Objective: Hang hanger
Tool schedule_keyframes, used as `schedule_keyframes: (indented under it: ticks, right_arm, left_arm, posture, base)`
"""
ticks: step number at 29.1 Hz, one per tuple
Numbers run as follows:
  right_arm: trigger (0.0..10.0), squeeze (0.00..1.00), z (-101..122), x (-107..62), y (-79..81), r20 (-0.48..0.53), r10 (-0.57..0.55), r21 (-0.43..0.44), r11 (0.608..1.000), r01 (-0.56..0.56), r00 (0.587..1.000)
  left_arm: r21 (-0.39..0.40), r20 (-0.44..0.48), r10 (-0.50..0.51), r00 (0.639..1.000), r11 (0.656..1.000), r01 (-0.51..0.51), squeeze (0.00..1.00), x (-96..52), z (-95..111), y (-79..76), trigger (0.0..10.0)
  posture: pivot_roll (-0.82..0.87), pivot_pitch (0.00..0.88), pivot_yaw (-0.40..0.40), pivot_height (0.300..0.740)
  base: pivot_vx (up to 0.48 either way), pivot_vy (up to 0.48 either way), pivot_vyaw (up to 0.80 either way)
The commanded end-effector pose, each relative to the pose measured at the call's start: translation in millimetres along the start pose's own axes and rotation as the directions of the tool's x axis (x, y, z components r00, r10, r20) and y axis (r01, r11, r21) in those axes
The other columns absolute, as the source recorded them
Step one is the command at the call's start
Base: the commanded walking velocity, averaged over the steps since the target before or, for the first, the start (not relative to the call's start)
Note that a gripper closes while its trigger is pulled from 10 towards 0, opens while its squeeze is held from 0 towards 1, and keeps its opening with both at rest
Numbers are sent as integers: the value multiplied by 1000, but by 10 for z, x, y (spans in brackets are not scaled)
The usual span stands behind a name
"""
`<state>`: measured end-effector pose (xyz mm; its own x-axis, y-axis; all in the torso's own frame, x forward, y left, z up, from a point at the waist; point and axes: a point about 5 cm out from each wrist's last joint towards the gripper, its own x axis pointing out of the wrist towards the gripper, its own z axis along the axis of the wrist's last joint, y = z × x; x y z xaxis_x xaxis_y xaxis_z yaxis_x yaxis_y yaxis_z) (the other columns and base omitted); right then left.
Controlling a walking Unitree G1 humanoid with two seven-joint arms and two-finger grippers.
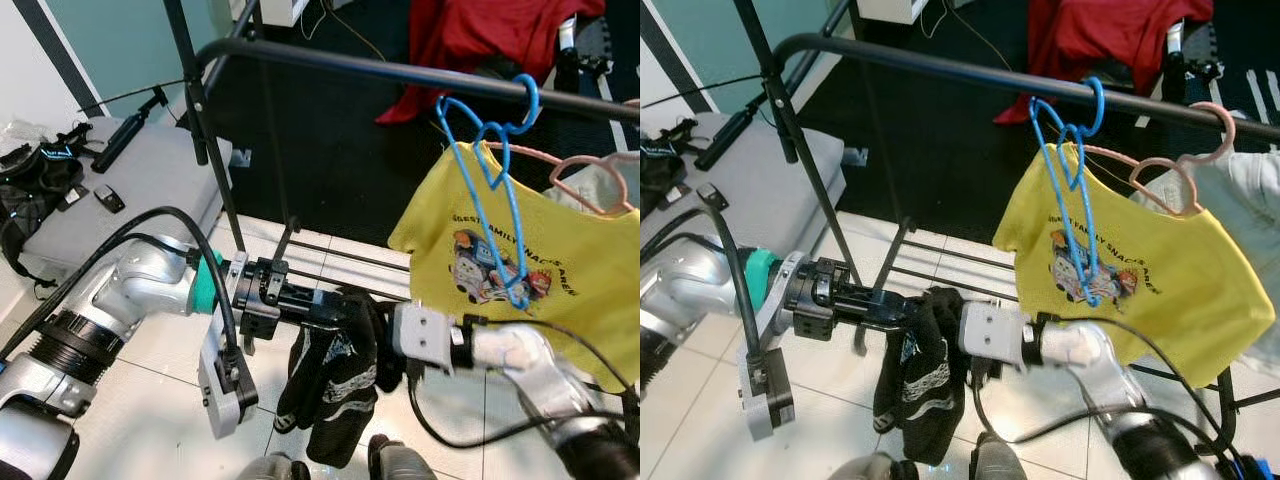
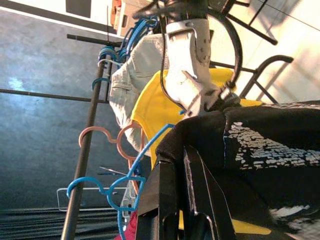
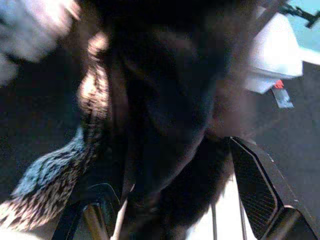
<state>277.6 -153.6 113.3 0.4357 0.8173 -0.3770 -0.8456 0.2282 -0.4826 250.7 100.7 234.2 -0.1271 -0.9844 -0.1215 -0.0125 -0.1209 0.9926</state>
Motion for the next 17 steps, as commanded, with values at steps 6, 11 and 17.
schedule_keyframes:
  ticks: [6,11,17]
  right_arm:
    - [0,0,-25,134,132,35,32,60,998,-34,999]
    - [0,0,55,239,220,110,49,102,993,-60,993]
    - [0,0,90,299,273,158,65,101,992,-82,985]
  left_arm:
    - [26,20,50,999,998,-50,0,27,41,84,10000]
    - [25,18,55,998,998,-55,0,34,35,94,10000]
    - [22,19,61,998,998,-61,0,47,38,100,10000]
  posture:
    - [-43,100,100,740]
    - [-43,102,101,740]
    - [-44,101,98,740]
  base:
    - [0,0,0]
    - [0,0,0]
    - [0,0,0]
